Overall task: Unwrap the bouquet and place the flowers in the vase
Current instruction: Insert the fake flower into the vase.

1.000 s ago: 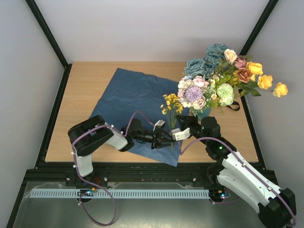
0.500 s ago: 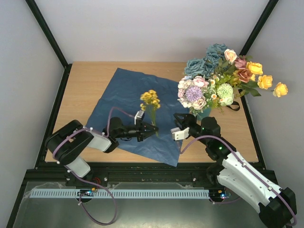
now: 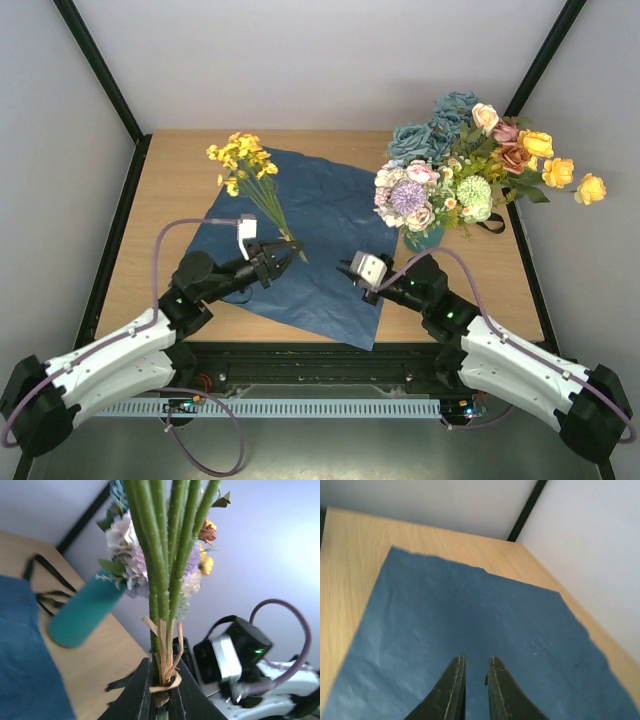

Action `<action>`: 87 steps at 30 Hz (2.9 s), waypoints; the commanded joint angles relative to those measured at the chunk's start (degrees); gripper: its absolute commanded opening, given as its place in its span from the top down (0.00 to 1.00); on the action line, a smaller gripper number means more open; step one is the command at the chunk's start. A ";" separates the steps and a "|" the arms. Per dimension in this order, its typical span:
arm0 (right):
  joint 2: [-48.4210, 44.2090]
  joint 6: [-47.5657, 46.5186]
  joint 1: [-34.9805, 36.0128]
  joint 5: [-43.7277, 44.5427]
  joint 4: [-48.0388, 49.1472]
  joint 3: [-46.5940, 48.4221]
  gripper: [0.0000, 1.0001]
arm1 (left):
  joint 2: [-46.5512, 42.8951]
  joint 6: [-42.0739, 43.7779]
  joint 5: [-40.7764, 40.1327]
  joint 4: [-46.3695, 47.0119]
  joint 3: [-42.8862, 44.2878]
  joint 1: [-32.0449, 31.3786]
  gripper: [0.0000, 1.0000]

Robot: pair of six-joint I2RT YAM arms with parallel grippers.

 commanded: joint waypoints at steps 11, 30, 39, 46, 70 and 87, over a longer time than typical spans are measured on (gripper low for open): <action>5.62 65.12 5.89 8.88 -2.77 18.01 0.68 | -15.48 26.38 1.41 -32.53 0.92 -0.86 0.98; 11.60 65.74 6.43 -7.17 3.09 22.56 0.34 | -9.64 26.73 9.23 -31.50 3.11 -7.01 0.98; 13.52 63.16 7.25 -8.08 2.58 25.53 0.51 | -8.83 27.74 12.90 -31.60 3.46 -7.75 0.98; 10.62 62.26 7.23 -9.66 9.23 22.37 0.98 | -7.08 27.78 13.50 -32.40 4.38 -7.83 0.98; -22.80 23.78 7.26 45.88 -4.59 29.79 0.99 | -6.86 22.24 -4.21 -34.77 9.82 -6.68 0.12; -12.30 -8.09 7.28 65.33 19.06 27.84 0.99 | 3.11 20.67 3.05 -26.79 9.33 1.50 0.18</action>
